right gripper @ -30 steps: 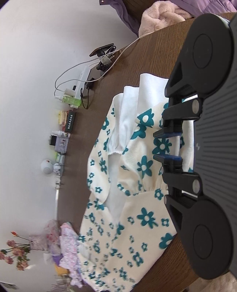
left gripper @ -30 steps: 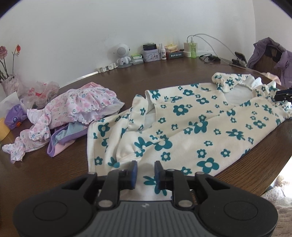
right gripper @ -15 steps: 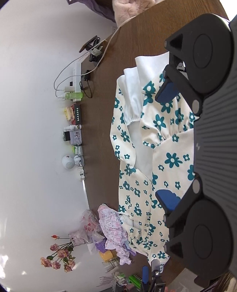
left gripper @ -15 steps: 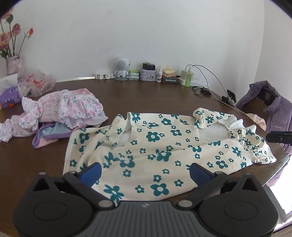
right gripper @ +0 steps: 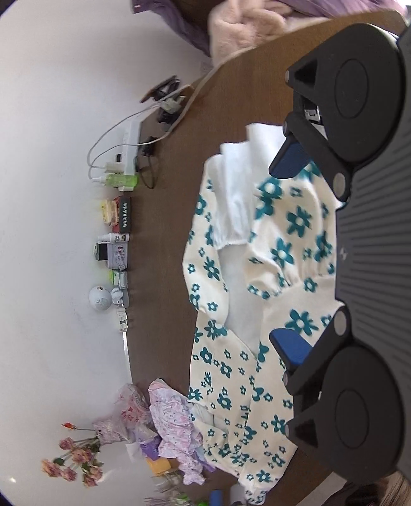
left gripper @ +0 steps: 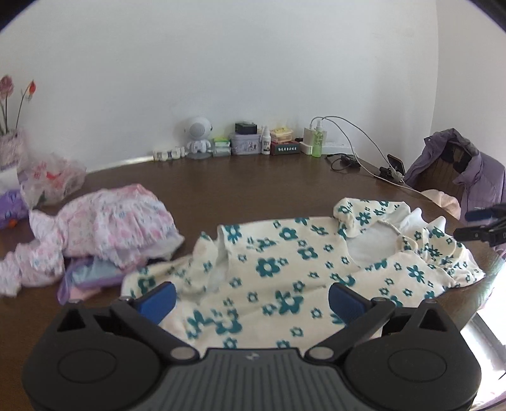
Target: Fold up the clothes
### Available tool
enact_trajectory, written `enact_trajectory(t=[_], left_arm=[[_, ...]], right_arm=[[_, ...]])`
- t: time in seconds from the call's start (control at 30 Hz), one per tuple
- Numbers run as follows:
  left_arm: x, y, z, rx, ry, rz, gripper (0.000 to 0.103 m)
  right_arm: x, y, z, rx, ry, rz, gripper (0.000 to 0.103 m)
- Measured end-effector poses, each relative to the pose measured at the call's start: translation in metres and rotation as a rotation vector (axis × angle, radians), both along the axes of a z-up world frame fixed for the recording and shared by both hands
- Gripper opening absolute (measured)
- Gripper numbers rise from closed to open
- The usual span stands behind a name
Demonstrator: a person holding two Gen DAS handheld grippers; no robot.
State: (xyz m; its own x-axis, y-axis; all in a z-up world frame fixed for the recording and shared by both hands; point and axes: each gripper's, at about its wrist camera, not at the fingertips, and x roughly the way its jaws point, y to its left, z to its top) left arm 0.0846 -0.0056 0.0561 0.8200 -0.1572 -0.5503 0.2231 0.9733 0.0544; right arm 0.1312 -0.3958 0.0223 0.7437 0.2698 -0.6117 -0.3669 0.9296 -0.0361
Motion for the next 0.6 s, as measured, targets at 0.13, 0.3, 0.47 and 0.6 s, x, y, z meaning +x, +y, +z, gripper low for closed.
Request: enact_trajectory(t=[0.13, 0.3, 0.47, 0.6], left_arm=[[0.045, -0.002, 0.020, 0.071, -0.038, -0.044, 0.103], [0.120, -0.014, 0.010, 0.141, 0.119, -0.213, 0.102], [0.172, -0.023, -0.025, 0.259, 0.236, -0.324, 0.093], [0.200, -0.015, -0.046, 0.261, 0.326, -0.395, 0.081]], right_arm=[[0.045, 0.011, 0.025, -0.224, -0.118, 0.116, 0.103], [0.118, 0.045, 0.013, -0.336, 0.037, 0.327, 0.102], [0.174, 0.073, -0.019, -0.365, 0.228, 0.490, 0.090], [0.215, 0.077, -0.041, -0.327, 0.378, 0.557, 0.076]])
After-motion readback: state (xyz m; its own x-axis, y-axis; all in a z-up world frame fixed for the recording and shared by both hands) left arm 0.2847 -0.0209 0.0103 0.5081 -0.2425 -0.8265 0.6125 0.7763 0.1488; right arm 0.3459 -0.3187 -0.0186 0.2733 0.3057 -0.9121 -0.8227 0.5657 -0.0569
